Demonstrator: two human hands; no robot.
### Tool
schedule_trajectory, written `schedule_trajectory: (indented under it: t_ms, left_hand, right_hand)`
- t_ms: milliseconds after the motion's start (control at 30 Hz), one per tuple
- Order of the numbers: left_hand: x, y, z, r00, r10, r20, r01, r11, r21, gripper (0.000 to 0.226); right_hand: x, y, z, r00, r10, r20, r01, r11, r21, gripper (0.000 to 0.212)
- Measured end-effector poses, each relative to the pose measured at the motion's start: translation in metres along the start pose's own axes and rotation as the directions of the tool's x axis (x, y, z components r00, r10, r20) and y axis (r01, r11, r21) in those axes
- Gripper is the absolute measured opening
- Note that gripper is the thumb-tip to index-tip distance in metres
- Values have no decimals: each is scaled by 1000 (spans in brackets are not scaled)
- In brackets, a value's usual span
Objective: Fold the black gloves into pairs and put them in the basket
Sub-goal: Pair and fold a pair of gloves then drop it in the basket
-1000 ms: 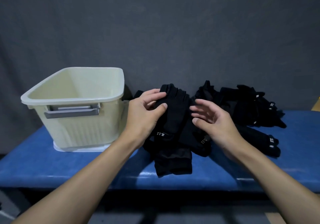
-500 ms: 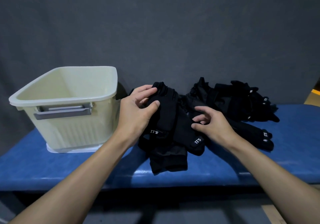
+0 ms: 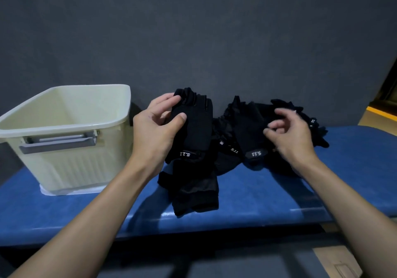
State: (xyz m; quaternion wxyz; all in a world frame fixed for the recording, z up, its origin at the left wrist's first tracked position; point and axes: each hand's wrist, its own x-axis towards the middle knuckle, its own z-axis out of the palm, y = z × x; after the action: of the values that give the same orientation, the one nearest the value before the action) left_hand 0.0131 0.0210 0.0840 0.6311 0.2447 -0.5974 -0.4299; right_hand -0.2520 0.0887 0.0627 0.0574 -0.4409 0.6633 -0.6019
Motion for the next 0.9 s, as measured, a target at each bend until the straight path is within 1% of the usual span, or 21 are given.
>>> schedule_trajectory:
  t_ms: [67, 167, 267, 367, 433, 467, 533, 600, 700, 767, 833, 900]
  left_hand:
    - [-3, -1, 4, 1000, -5, 0, 5, 1000, 1, 36]
    - [-6, -3, 9, 1000, -15, -7, 15, 1000, -6, 36]
    - [-6, -6, 11, 1000, -28, -15, 27, 1000, -8, 36]
    - [-5, -7, 12, 999, -44, -19, 44, 999, -8, 36]
    - [-6, -8, 12, 998, -51, -23, 51, 999, -2, 35]
    - [-6, -9, 11, 998, -52, -23, 52, 999, 3, 35]
    - [-6, -9, 8, 998, -53, -26, 54, 998, 12, 35]
    - [-6, -9, 2, 998, -58, -40, 59, 998, 26, 35]
    - [-6, -9, -7, 996, -54, -68, 56, 998, 39, 35]
    - [-7, -8, -14, 996, -46, -79, 50, 998, 41, 35]
    - [-7, -4, -19, 996, -38, -86, 42, 998, 41, 35]
    - [-8, 3, -23, 995, -30, -92, 34, 999, 42, 35]
  right_hand:
    - [-3, 13, -3, 990, 100, 96, -94, 993, -70, 56]
    - [-6, 25, -5, 978, 135, 157, -116, 985, -125, 60]
    - [-9, 22, -8, 981, 104, 164, -81, 986, -143, 57]
    - [-16, 11, -7, 989, 16, 146, 9, 985, -170, 47]
    - [-22, 1, -2, 976, -40, 216, 69, 990, -127, 38]
    - [-25, -3, 1, 953, -63, 295, 91, 993, -81, 34]
    - [-36, -8, 11, 874, -92, 477, 101, 995, 8, 28]
    - [-46, -8, 24, 794, -93, 601, 86, 995, 41, 31]
    - [-56, -4, 40, 714, -89, 694, 99, 995, 26, 39]
    - [-61, -1, 47, 685, -104, 721, 165, 986, -13, 44]
    - [-67, 0, 52, 657, -103, 746, 241, 967, -78, 42]
    - [-75, 0, 56, 607, -101, 789, 288, 952, -99, 38]
